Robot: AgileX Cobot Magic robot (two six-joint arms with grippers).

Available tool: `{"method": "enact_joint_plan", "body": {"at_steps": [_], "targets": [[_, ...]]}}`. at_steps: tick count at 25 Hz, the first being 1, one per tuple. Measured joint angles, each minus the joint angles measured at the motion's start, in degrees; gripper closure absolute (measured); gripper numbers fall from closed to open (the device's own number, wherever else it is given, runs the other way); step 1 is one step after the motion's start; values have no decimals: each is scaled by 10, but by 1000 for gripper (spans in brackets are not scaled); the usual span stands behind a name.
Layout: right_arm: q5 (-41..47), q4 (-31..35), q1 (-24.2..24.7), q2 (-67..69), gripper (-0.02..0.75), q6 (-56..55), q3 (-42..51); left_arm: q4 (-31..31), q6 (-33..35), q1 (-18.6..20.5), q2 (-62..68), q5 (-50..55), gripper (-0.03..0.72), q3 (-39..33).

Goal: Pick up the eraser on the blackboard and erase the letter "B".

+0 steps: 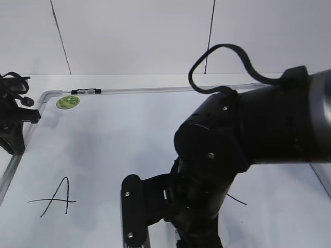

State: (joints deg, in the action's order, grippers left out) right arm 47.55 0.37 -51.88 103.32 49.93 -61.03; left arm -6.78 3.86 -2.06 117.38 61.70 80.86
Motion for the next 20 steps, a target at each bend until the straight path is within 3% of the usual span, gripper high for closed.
{"method": "enact_joint_plan", "body": {"at_steps": [9,20], "targets": [[22,47,-21,56,176,-12,-92,0,1,0,0,-1,633,0],[10,41,-23,51,176,-48,-69,0,1,0,0,-2,633,0]]}}
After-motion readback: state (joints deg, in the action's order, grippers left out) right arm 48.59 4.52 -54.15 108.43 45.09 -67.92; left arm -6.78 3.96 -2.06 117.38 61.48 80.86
